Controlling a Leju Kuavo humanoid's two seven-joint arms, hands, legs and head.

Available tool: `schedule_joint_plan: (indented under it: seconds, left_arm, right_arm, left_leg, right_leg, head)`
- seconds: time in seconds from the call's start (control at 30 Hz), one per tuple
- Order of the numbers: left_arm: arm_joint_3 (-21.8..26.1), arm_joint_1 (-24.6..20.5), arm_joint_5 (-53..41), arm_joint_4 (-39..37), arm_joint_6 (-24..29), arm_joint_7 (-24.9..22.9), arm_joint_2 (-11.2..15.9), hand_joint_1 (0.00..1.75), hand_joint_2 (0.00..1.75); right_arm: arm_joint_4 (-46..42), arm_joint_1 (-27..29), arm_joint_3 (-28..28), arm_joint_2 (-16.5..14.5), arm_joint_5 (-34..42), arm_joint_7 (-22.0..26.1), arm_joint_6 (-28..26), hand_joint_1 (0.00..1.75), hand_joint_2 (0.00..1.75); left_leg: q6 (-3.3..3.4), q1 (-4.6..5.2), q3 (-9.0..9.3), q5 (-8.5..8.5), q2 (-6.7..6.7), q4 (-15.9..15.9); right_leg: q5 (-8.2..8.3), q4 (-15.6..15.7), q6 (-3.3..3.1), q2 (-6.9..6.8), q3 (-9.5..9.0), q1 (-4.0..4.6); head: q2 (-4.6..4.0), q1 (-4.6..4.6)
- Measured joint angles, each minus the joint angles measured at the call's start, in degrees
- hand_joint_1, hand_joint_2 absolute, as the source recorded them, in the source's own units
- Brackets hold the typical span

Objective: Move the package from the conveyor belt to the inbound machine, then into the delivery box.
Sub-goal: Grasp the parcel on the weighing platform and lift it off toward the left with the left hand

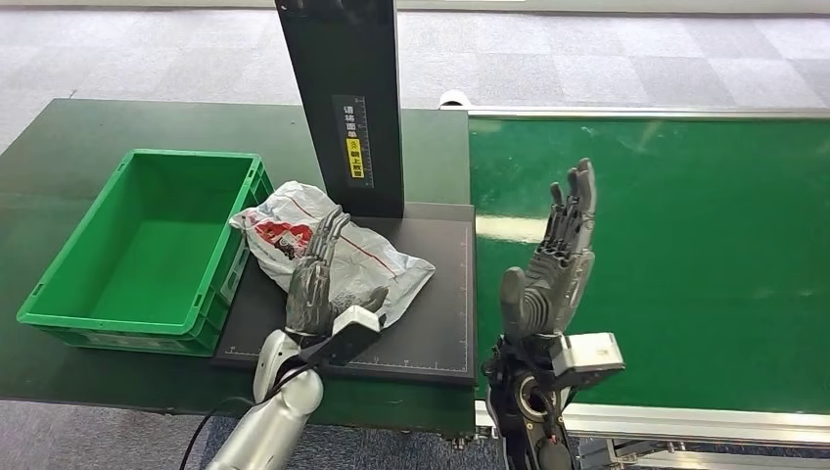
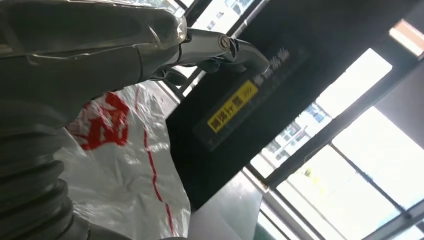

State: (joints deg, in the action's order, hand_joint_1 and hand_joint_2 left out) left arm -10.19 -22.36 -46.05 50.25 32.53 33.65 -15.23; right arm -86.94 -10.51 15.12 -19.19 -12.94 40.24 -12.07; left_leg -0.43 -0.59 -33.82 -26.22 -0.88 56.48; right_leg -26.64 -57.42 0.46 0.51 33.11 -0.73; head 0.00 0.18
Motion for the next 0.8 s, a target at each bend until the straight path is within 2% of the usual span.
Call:
schedule_joint_plan:
  seconds: [0.17, 0.33, 0.5, 0.6, 0.8]
  left_arm:
    - [0.0, -8.3, -3.5, -12.5, -1.0, -3.8, -2.3, 0.0, 1.75]
    - [-1.5, -15.1, -12.8, -21.3, -2.9, -15.5, -3.9, 0.0, 1.75]
    - [-3.9, -19.7, -19.4, -27.0, -6.4, -25.6, -4.2, 0.0, 1.75]
    - [-5.1, -20.9, -20.5, -29.1, -7.4, -27.5, -4.2, 0.0, 1.75]
    - [-6.1, -22.0, -20.7, -31.1, -7.6, -27.9, -4.2, 0.0, 1.75]
  right_arm:
    - [-7.5, 2.1, -1.0, 0.7, 0.9, 0.0, -0.6, 0.0, 1.75]
    - [-8.3, 1.8, -1.2, 1.3, 2.7, 0.0, 1.5, 0.0, 1.75]
    - [-8.2, 0.5, -1.3, 1.3, 2.8, 0.0, 2.6, 0.0, 1.75]
    - [-8.2, 0.2, -1.5, 1.3, 2.8, 0.0, 2.8, 0.0, 1.75]
    - [-8.2, -0.1, -1.7, 1.3, 2.8, 0.0, 3.0, 0.0, 1.75]
  left_leg:
    - [0.0, -0.01, 0.04, 0.0, 0.16, 0.0]
    - [0.0, -0.01, 0.0, 0.0, 0.16, 0.0]
    - [0.0, -0.01, 0.01, 0.0, 0.17, 0.0]
    - [0.0, -0.01, 0.01, 0.0, 0.16, 0.0]
    - [0.0, -0.01, 0.0, 0.0, 0.16, 0.0]
  right_leg:
    - [0.03, 0.0, 0.01, 0.18, 0.04, 0.01]
    - [0.03, 0.0, 0.01, 0.19, 0.06, 0.02]
    - [0.03, 0.0, 0.01, 0.19, 0.05, 0.02]
    - [0.03, 0.0, 0.01, 0.2, 0.06, 0.02]
    - [0.03, 0.0, 0.01, 0.2, 0.06, 0.02]
  head:
    - [0.0, -0.02]
    - [0.0, -0.02]
    - [0.0, -0.02]
    - [0.0, -0.03]
    - [0.0, -0.03]
